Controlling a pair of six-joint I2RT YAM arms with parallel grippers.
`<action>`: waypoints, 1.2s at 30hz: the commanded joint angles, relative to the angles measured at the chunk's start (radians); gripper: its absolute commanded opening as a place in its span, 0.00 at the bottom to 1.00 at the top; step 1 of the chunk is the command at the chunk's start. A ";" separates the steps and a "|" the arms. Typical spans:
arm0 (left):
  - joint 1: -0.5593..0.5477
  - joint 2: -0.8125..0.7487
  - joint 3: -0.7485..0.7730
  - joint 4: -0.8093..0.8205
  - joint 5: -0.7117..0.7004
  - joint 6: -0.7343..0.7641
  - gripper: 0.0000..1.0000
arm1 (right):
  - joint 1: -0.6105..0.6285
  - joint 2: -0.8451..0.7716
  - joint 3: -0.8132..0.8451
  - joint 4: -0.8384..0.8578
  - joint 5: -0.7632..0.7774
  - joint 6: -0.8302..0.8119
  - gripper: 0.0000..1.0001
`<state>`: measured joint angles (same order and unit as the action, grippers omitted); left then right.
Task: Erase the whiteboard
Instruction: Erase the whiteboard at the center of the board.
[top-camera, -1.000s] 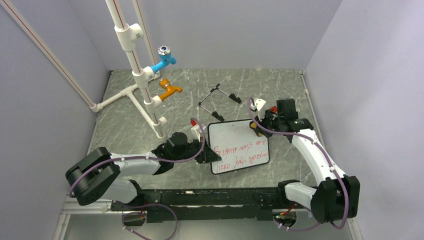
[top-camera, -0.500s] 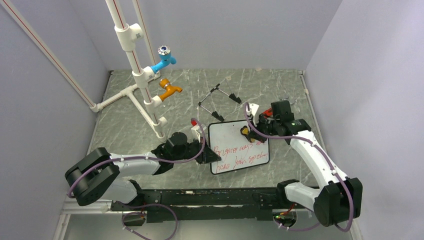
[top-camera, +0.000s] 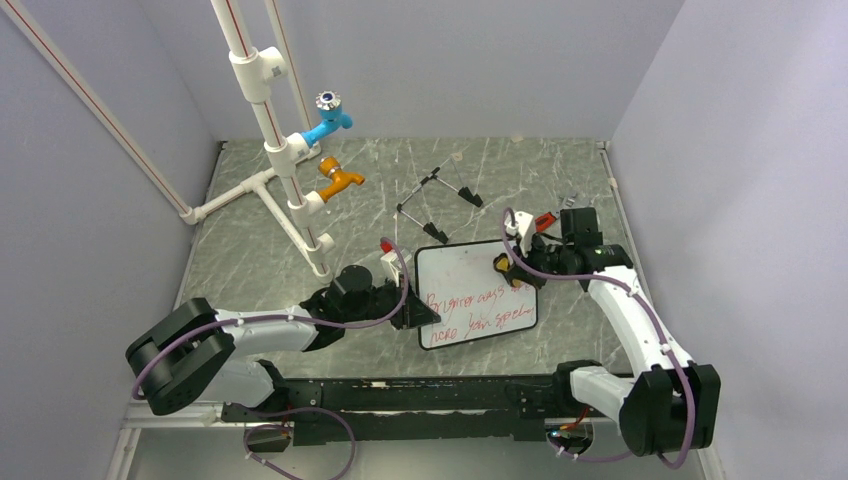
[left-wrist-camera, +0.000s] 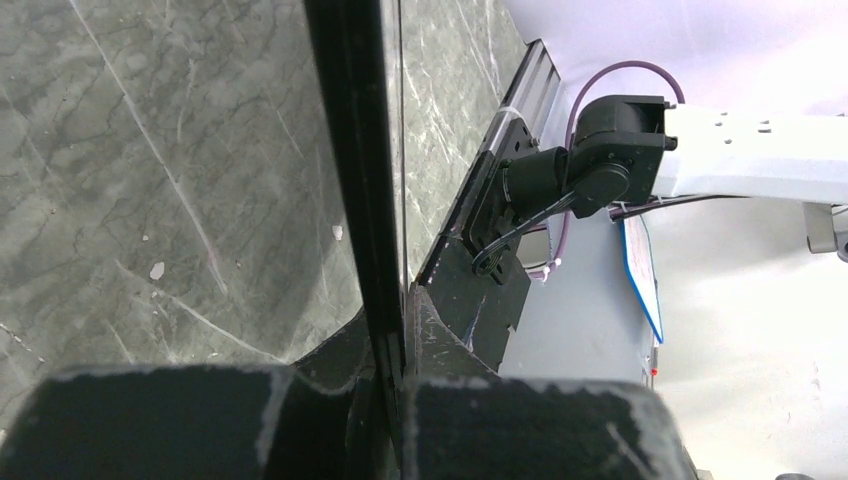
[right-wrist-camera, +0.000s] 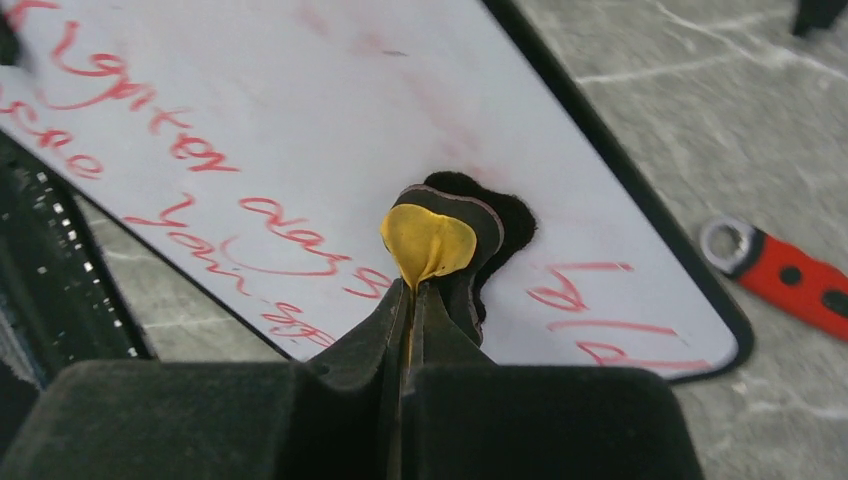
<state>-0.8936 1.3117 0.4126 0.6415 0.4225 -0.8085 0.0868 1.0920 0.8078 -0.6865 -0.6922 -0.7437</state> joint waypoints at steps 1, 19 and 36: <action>-0.004 -0.035 0.012 0.148 0.061 0.045 0.00 | 0.090 -0.012 0.006 -0.009 -0.057 -0.036 0.00; 0.001 -0.051 -0.002 0.152 0.062 0.045 0.00 | 0.006 0.026 0.023 0.099 0.129 0.054 0.00; 0.002 -0.056 -0.001 0.143 0.061 0.043 0.00 | 0.064 0.034 0.088 0.254 0.224 0.240 0.00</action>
<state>-0.8837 1.3041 0.3965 0.6575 0.4183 -0.8059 0.1516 1.1084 0.8463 -0.5735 -0.5983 -0.5705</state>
